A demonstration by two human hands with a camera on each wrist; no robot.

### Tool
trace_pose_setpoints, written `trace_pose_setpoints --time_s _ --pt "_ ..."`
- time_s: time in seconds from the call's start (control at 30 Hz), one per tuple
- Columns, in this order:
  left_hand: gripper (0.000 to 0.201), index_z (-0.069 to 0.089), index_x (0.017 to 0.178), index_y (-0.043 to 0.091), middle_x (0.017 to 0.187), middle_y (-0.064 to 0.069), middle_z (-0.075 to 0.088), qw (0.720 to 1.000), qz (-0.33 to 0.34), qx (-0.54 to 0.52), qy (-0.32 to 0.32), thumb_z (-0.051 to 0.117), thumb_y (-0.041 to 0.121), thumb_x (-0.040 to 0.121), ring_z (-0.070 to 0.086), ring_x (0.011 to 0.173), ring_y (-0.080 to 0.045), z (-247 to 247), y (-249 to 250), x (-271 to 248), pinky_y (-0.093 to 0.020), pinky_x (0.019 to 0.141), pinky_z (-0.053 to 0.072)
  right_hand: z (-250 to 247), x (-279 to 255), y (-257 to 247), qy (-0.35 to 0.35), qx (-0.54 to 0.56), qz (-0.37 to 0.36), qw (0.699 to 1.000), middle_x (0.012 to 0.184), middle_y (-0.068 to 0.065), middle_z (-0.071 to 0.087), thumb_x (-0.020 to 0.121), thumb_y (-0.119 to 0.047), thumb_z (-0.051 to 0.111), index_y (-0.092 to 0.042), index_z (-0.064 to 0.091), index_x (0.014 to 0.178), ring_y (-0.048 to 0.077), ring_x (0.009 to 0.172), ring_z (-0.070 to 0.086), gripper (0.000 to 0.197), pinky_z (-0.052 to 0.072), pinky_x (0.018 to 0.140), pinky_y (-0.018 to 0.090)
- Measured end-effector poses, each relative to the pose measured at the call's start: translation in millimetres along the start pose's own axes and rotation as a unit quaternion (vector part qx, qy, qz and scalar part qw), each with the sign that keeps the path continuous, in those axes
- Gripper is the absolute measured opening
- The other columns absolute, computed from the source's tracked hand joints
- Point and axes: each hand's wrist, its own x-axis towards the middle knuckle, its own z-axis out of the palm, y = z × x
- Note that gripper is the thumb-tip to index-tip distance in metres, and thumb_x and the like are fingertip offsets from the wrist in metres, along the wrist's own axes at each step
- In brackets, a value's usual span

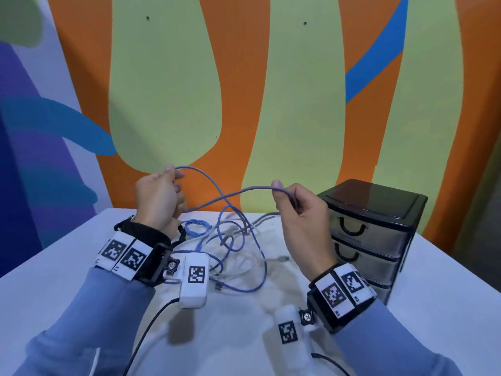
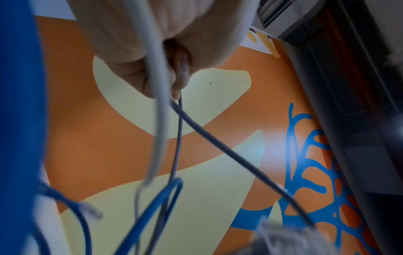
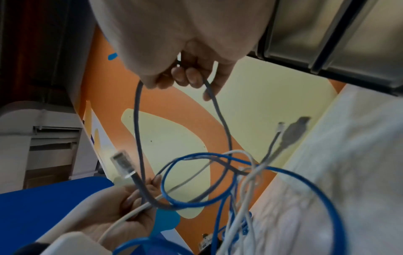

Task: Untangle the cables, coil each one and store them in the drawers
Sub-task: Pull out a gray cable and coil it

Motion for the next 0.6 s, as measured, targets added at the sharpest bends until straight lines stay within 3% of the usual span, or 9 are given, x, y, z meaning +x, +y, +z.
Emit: trace_pose_setpoints --time_s 0.07,0.13,0.2,0.27,0.37,0.43,0.47,0.53,0.6 --pt "0.023 0.071 0.105 0.005 0.069 0.0 0.042 0.996 -0.004 0.081 -0.045 0.056 0.022 0.11 0.037 0.047 -0.011 0.4 -1.1 -3.9 -0.021 0.042 0.03 -0.9 -0.6 -2.9 -0.005 0.008 -0.005 1.0 0.066 0.006 0.021 0.106 -0.032 0.06 0.006 0.038 0.073 0.015 0.062 0.023 0.055 0.023 0.056 0.025" --pt "0.026 0.074 0.116 0.013 0.095 -0.001 0.064 0.975 0.033 0.197 -0.094 0.064 0.036 0.106 0.062 0.079 -0.015 1.5 -5.6 -7.3 -0.027 0.069 0.053 -2.5 -0.6 -4.1 -0.021 -0.01 0.005 1.0 0.059 -0.007 0.025 0.108 -0.032 0.054 0.006 0.044 0.075 0.012 0.058 0.025 0.051 0.024 0.054 0.023" --pt "0.044 0.073 0.121 0.032 0.132 0.001 0.063 0.93 0.125 0.326 -0.117 0.064 0.067 0.096 0.059 0.125 -0.016 2.3 -5.1 -13.1 -0.041 0.109 0.048 -4.0 -0.4 -4.4 -0.05 -0.051 0.011 0.997 0.053 -0.013 0.029 0.11 -0.034 0.051 -0.003 0.048 0.075 0.011 0.055 0.027 0.047 0.025 0.055 0.028" --pt "0.05 0.075 0.122 0.038 0.14 0.005 0.058 0.902 0.218 0.338 -0.157 0.061 0.075 0.092 0.051 0.138 -0.009 8.8 4.8 -28.0 -0.04 0.12 0.038 -3.6 -1.2 -6.8 -0.08 -0.1 0.004 0.992 0.048 -0.013 0.033 0.11 -0.037 0.05 -0.009 0.052 0.073 0.008 0.052 0.029 0.046 0.024 0.055 0.03" --pt "0.034 0.078 0.12 0.027 0.123 0.008 0.075 0.896 0.207 0.219 -0.327 0.072 0.051 0.097 0.068 0.12 -0.007 21.0 18.6 -59.5 -0.039 0.108 0.051 -2.4 -3.0 -8.9 -0.098 -0.12 -0.032 0.987 0.051 -0.012 0.042 0.108 -0.037 0.053 -0.013 0.058 0.073 0.007 0.053 0.036 0.043 0.027 0.053 0.029" --pt "0.024 0.08 0.113 0.022 0.1 0.0 0.08 0.872 0.221 0.215 -0.379 0.072 0.04 0.099 0.073 0.092 -0.019 25.4 16.5 -71.1 -0.044 0.086 0.058 -2.1 -3.1 -8.7 -0.098 -0.113 -0.047 0.988 0.058 -0.004 0.047 0.108 -0.036 0.055 -0.01 0.06 0.076 0.014 0.058 0.04 0.042 0.032 0.056 0.035" --pt "0.022 0.08 0.107 0.023 0.089 -0.002 0.078 0.861 0.253 0.236 -0.373 0.071 0.042 0.101 0.068 0.08 -0.028 25.9 14.5 -72.5 -0.047 0.075 0.056 -2.2 -2.4 -7.2 -0.092 -0.107 -0.042 0.989 0.059 -0.001 0.044 0.107 -0.035 0.056 -0.006 0.059 0.077 0.018 0.059 0.038 0.042 0.031 0.056 0.036" --pt "0.019 0.08 0.096 0.025 0.075 -0.008 0.068 0.853 0.314 0.268 -0.32 0.07 0.04 0.102 0.055 0.068 -0.029 25.0 12.4 -68.4 -0.044 0.062 0.046 -2.5 0.2 -2.4 -0.076 -0.089 -0.017 0.993 0.058 -0.005 0.037 0.107 -0.032 0.057 -0.006 0.056 0.075 0.011 0.057 0.032 0.041 0.026 0.053 0.031" --pt "0.017 0.077 0.091 0.023 0.075 -0.007 0.067 0.872 0.351 0.222 -0.259 0.068 0.032 0.104 0.055 0.068 -0.023 22.9 16.5 -64.6 -0.038 0.063 0.044 -2.6 2.4 2.1 -0.071 -0.076 0.011 0.995 0.06 -0.009 0.04 0.108 -0.032 0.054 -0.013 0.055 0.073 0.012 0.058 0.037 0.04 0.031 0.056 0.031"
